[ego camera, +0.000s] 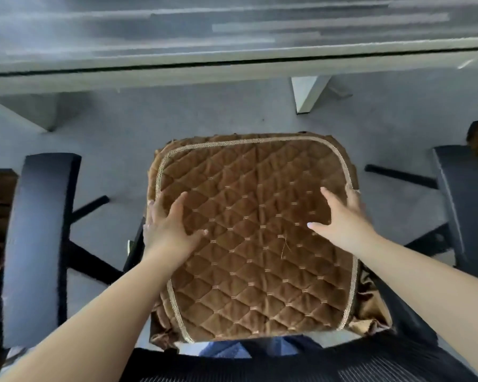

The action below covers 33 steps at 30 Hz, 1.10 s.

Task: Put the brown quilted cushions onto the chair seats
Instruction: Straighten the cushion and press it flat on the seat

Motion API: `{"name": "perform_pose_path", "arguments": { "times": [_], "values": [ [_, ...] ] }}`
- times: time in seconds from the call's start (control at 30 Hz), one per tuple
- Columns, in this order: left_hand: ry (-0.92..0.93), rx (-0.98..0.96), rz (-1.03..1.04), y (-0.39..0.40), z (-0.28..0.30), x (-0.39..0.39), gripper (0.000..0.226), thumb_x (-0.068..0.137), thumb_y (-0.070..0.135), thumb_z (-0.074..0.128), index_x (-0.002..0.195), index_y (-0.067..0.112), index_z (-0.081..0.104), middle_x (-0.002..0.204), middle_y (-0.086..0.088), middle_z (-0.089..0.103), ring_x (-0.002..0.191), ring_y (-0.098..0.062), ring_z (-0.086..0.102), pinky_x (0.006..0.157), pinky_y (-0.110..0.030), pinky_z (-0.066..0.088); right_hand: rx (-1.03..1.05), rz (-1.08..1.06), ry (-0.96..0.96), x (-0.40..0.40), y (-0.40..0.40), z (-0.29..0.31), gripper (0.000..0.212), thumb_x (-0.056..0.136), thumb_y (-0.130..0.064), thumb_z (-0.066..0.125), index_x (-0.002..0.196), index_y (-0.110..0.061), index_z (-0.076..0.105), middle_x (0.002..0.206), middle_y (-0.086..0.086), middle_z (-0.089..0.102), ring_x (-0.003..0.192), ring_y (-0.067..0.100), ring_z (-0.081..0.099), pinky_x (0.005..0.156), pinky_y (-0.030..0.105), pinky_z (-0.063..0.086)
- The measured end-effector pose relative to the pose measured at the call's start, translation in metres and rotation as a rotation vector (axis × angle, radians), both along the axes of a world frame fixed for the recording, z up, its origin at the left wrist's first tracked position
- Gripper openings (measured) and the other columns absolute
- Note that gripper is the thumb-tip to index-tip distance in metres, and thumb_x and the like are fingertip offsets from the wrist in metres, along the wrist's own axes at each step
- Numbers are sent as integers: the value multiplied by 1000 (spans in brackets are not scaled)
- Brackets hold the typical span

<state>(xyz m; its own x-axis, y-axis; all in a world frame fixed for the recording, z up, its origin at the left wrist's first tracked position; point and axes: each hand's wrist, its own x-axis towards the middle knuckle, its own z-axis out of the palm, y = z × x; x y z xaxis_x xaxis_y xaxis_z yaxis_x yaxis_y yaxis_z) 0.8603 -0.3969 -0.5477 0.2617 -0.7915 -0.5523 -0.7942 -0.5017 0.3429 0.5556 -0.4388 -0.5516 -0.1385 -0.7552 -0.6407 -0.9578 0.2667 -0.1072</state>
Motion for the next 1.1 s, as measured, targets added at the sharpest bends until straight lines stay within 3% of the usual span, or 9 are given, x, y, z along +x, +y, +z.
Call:
{"name": "perform_pose_path", "arguments": {
  "times": [0.1,0.17,0.3,0.6,0.7,0.77,0.9,1.1],
  "values": [
    [-201,93,-80,2,-31,5,110,72,53,75,152,36,1,161,-8,-16,147,-36,-11,116,-59,9,12,133,179,-14,0,-19,97,77,-66,58,149,-41,-1,158,8,-16,146,37,-2,114,55,19],
    [-202,114,-68,3,-44,8,117,68,54,77,151,35,-4,160,-7,-20,147,-39,-8,114,-61,16,16,146,210,-19,-2,-26,103,73,-71,57,148,-41,-6,158,7,-19,146,37,-2,113,55,21],
    [-123,109,-37,5,-54,11,119,69,49,79,152,34,-5,160,-7,-19,147,-42,-1,112,-55,26,-2,45,104,-20,-7,-34,107,72,-64,65,148,-41,-6,157,3,-23,146,35,0,111,52,27],
    [-168,141,-40,29,-52,2,115,74,48,75,152,32,-7,160,-9,-18,147,-40,-2,113,-55,24,-98,55,112,-30,25,-41,101,74,-58,67,150,-38,3,158,5,-17,146,32,2,110,51,29],
    [-250,86,-164,25,-50,-7,109,79,42,72,152,29,-7,159,-13,-20,147,-36,-16,116,-59,7,-118,81,112,-21,21,-39,100,76,-56,67,151,-36,4,158,9,-19,147,31,-7,116,51,15],
    [-235,-3,-334,20,-48,-20,103,83,32,69,151,34,-9,159,-9,-22,146,-32,-22,117,-59,1,-144,218,76,-6,17,-37,94,80,-56,62,150,-37,3,158,9,-23,146,28,-13,117,50,3],
    [-165,-14,-538,-1,-46,-56,110,82,42,69,147,39,-20,158,-2,-25,147,-30,-16,117,-58,11,-105,459,-56,41,10,-42,94,80,-58,60,150,-38,1,157,6,-27,146,27,-16,116,55,4],
    [-271,138,-638,-29,-62,-72,109,79,45,71,150,35,-12,159,-6,-20,146,-40,-8,112,-63,23,5,491,26,67,-4,-68,98,80,-56,62,149,-39,-5,155,8,-29,144,30,-23,109,67,4]
  ]
}}
